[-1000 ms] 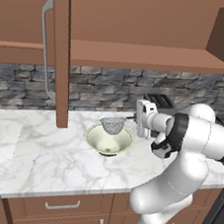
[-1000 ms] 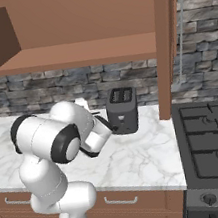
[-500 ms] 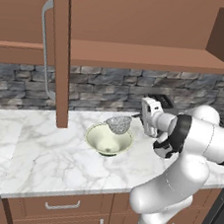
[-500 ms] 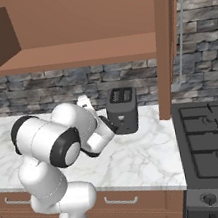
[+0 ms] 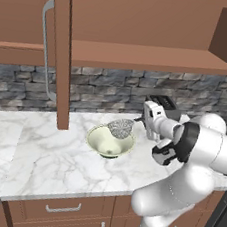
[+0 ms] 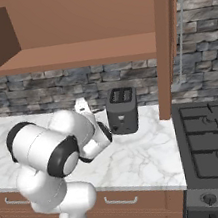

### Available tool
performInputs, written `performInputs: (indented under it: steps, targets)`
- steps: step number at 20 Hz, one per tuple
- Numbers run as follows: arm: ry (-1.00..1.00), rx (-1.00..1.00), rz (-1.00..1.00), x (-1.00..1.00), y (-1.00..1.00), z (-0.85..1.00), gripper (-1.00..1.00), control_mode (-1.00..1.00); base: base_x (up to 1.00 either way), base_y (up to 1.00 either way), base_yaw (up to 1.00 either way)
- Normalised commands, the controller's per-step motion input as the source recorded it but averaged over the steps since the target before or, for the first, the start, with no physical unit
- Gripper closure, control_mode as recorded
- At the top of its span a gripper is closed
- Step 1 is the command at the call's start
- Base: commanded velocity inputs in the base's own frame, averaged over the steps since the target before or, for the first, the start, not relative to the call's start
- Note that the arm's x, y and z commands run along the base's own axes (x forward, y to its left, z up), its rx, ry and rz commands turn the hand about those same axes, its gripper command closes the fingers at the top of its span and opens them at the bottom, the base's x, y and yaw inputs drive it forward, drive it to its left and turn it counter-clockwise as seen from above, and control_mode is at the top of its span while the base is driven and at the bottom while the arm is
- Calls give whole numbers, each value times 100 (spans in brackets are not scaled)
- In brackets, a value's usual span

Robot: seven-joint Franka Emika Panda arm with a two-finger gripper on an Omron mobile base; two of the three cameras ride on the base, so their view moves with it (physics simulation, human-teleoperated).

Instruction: Open the cabinet and setup a tea strainer by placing it in the bowl upright.

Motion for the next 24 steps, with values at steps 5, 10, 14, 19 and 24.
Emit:
performInputs:
  steps: [5,10,14,19,24]
  targets:
    - [0,1,-7,-58,0,32,100,-100,0,0,0]
    - [0,4,-17,-67,0,36,100,-100,0,0,0]
    - [0,6,-30,-43,0,28,100,-100,0,0,0]
    - [6,1,-37,-2,0,34,100,-100,0,0,0]
    - [11,4,-37,0,0,15,100,-100,0,0,0]
